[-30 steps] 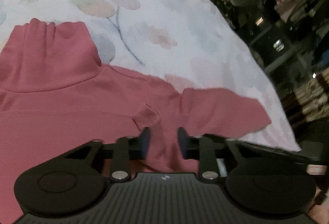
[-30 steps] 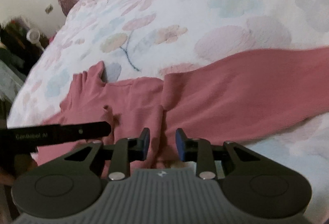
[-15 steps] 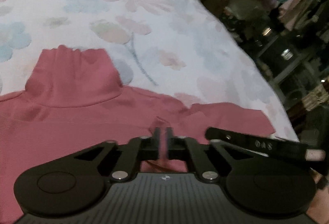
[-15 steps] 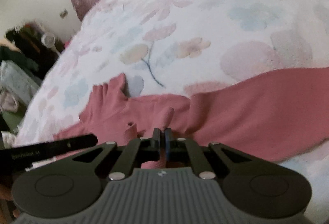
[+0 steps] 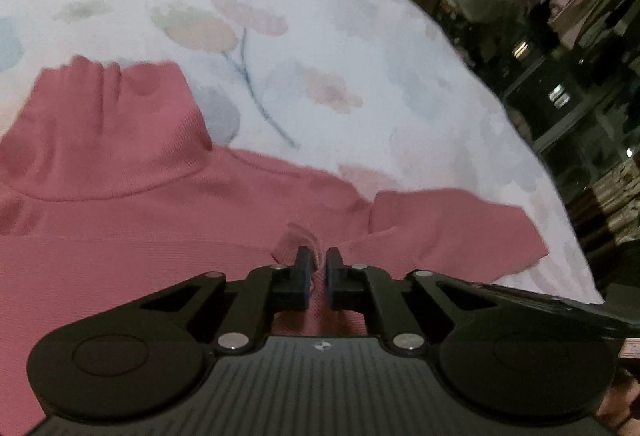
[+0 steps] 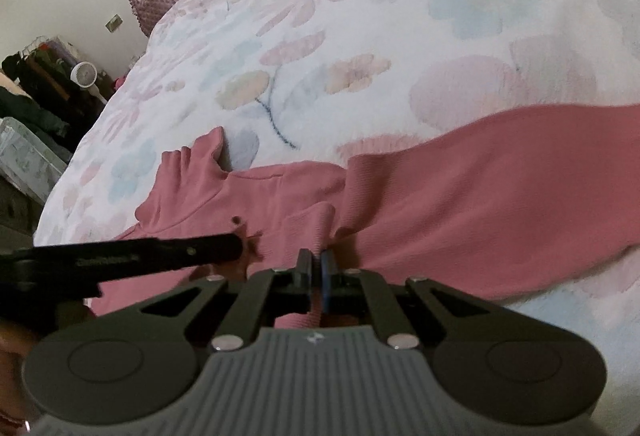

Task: Fold small clothes

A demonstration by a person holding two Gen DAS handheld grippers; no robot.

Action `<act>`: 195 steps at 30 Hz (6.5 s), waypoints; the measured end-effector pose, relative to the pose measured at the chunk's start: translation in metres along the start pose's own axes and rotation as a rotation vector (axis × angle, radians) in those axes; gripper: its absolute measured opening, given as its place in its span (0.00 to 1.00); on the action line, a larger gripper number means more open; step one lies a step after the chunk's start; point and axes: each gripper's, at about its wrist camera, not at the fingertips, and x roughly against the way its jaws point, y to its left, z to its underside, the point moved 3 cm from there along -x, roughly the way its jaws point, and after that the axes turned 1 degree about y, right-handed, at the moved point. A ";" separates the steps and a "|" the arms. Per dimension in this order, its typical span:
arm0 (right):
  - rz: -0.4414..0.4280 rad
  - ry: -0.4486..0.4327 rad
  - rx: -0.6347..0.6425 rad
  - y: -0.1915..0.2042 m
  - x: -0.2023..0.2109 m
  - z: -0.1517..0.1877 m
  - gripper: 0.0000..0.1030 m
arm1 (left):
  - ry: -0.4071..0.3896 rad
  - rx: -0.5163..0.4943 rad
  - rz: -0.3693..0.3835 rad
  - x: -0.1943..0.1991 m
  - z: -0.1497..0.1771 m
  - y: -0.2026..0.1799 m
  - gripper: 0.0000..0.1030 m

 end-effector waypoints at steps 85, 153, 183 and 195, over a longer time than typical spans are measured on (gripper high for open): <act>0.360 -0.123 -0.140 -0.285 0.098 -0.066 0.00 | -0.039 0.184 -0.409 0.145 0.043 0.116 0.47; -0.262 0.248 -0.049 0.181 -0.113 0.028 0.26 | -0.127 0.356 -0.157 0.131 0.038 0.211 0.09; -0.271 0.192 -0.005 0.185 -0.081 0.071 0.00 | -0.079 0.061 -0.298 0.151 0.073 0.162 0.14; -0.195 0.066 0.186 0.186 -0.039 0.087 0.06 | -0.037 0.011 -0.336 0.148 0.086 0.161 0.16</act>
